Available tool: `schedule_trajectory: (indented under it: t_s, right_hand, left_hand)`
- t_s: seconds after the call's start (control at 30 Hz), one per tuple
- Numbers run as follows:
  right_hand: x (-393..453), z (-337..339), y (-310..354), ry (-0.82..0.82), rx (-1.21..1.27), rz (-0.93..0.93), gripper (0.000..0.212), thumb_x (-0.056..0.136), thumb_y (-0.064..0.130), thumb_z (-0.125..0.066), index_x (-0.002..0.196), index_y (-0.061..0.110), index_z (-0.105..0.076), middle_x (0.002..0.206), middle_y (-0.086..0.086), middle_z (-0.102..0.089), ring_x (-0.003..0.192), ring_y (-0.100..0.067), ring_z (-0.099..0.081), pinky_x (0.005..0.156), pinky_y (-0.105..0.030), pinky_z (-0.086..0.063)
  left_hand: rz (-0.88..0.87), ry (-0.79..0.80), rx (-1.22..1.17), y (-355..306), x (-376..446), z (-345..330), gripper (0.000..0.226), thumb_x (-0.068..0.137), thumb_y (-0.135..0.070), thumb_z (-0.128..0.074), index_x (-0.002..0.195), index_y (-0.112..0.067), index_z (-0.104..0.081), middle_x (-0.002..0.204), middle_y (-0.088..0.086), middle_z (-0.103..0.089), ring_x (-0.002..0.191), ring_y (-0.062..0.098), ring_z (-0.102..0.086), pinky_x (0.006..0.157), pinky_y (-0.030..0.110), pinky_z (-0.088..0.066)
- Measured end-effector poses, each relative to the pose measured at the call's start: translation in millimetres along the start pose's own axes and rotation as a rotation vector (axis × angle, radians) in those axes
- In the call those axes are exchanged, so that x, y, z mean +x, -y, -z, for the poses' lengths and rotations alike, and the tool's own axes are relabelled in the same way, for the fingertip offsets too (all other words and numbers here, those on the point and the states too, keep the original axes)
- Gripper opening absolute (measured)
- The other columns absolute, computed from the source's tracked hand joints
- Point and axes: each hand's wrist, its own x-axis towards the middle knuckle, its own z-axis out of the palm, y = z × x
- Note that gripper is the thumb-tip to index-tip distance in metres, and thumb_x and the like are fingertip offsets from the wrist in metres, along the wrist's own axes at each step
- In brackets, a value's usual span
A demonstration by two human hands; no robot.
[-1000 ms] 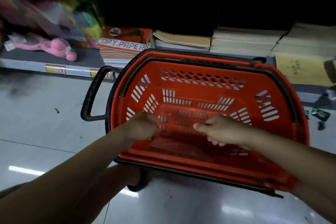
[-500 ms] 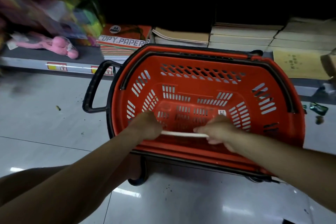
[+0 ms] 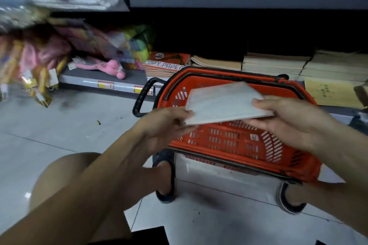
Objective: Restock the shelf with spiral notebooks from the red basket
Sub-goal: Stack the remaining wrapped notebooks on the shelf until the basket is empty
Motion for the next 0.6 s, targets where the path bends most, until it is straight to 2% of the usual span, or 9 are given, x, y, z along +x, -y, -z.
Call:
schedule_trajectory:
  t_s: [0.07,0.13,0.2,0.27,0.33,0.43,0.6]
  right_hand:
    - [-27.1,-4.4,4.0,0.096,-0.055,0.089,0.025,0.103,0.008,-0.049,0.125,0.009,-0.062,0.114,-0.013,-0.075,0.093,-0.027,-0.076,0.066,-0.034,-0.064]
    - [-47.5,-9.4,8.6,0.162,-0.109,0.179,0.028,0.105,0.015,-0.047,0.128,0.021,-0.062,0.109,-0.010,-0.077,0.086,-0.030,-0.077,0.059,-0.033,-0.062]
    - [-58.4,-12.8,14.1,0.188,-0.117,0.275,0.031,0.105,0.016,-0.046,0.132,0.022,-0.061,0.109,-0.011,-0.077,0.076,-0.031,-0.076,0.056,-0.032,-0.061]
    - [-63.9,-16.6,19.8,0.189,-0.138,0.374,0.033,0.103,0.015,-0.049,0.132,0.023,-0.062,0.102,-0.013,-0.077,0.065,-0.029,-0.073,0.051,-0.030,-0.060]
    - [-66.1,-22.1,22.9,0.181,-0.185,0.440,0.035,0.099,0.015,-0.055,0.130,0.029,-0.064,0.090,-0.015,-0.077,0.053,-0.026,-0.067,0.044,-0.029,-0.057]
    - [-64.8,-32.6,25.8,0.162,-0.190,0.507,0.038,0.090,0.013,-0.064,0.124,0.032,-0.066,0.090,-0.014,-0.078,0.045,-0.023,-0.060,0.037,-0.027,-0.052]
    - [-48.7,-50.3,40.5,0.167,-0.114,0.590,0.036,0.091,0.008,-0.057,0.119,0.027,-0.067,0.090,-0.014,-0.077,0.048,-0.029,-0.061,0.038,-0.029,-0.050]
  left_hand:
    - [-0.091,0.094,-0.026,4.3,-24.1,-5.3,0.035,0.096,-0.004,-0.054,0.129,-0.003,-0.062,0.133,0.016,-0.065,0.120,0.023,-0.065,0.101,0.033,-0.054]
    - [-0.207,0.108,-0.050,2.4,-42.9,-8.8,0.039,0.098,-0.006,-0.052,0.135,-0.010,-0.059,0.129,0.011,-0.068,0.120,0.027,-0.065,0.103,0.040,-0.052]
    - [-0.302,0.082,-0.057,-4.6,-57.9,-14.1,0.038,0.099,-0.008,-0.051,0.135,-0.014,-0.059,0.125,0.008,-0.071,0.114,0.030,-0.069,0.090,0.043,-0.059]
    - [-0.401,0.113,-0.047,-9.5,-67.8,-18.3,0.040,0.099,-0.010,-0.049,0.136,-0.020,-0.058,0.127,0.004,-0.071,0.114,0.030,-0.069,0.077,0.037,-0.063]
    - [-0.511,0.132,-0.065,-14.8,-75.2,-20.7,0.044,0.099,-0.008,-0.047,0.140,-0.023,-0.054,0.131,0.001,-0.069,0.116,0.027,-0.068,0.076,0.031,-0.063]
    - [-0.623,0.082,-0.094,-26.6,-77.3,-18.1,0.047,0.098,-0.005,-0.047,0.142,-0.021,-0.052,0.131,0.003,-0.068,0.112,0.025,-0.070,0.080,0.031,-0.061]
    - [-0.690,-0.010,-0.092,-46.5,-64.2,-13.6,0.043,0.095,-0.006,-0.050,0.135,-0.022,-0.059,0.125,0.000,-0.072,0.098,0.021,-0.074,0.068,0.028,-0.063]
